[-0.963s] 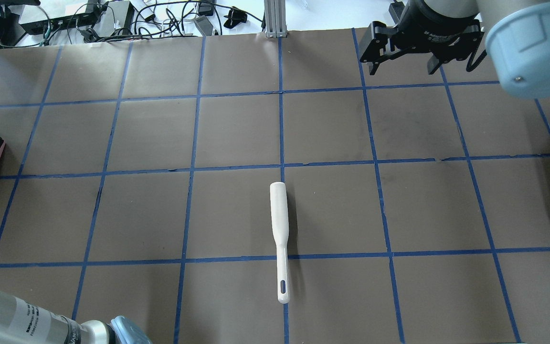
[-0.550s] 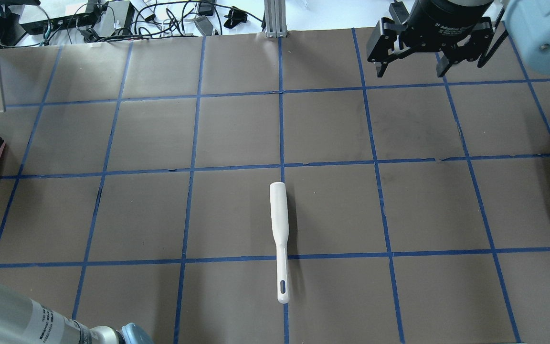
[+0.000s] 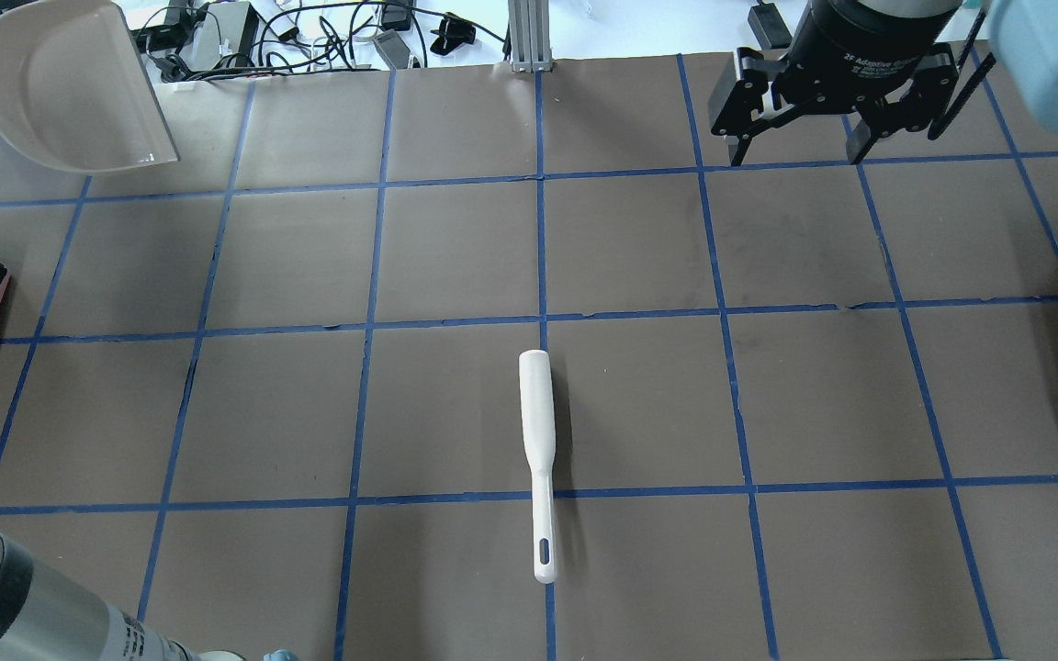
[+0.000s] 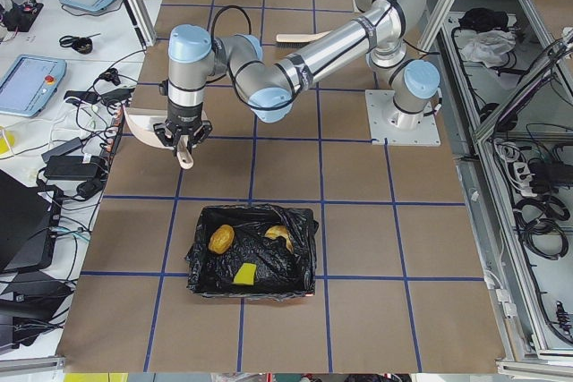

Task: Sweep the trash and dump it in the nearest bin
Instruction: 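Carry the empty dustpan with the left gripper back toward the table center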

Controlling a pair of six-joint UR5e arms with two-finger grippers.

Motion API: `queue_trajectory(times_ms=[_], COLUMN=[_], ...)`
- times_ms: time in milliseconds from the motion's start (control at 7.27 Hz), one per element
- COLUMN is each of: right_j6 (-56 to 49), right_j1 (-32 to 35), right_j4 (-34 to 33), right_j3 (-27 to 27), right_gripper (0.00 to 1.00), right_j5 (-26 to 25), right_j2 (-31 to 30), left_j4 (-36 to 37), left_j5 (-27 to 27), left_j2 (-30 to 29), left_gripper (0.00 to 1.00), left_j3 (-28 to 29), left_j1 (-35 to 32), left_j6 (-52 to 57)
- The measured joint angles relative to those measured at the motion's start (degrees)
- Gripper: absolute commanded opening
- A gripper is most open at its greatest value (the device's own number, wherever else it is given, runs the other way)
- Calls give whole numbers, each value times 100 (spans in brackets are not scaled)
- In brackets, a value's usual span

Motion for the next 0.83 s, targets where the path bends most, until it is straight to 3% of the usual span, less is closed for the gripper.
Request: queue_trajectory(times_ms=[413, 826], right_j6=[3, 2], right_j1=[0, 1], right_j4=[265, 422], right_j3=[-15, -10], right_gripper=[100, 100], right_j5=[17, 29], right_j2=[-6, -6], left_j4=[-256, -646], left_j5=[8, 38], left_j2=[217, 398], left_gripper=[0, 0], left_j3=[-333, -639], left_j1=[-519, -1481], left_j6=[-1910, -4356])
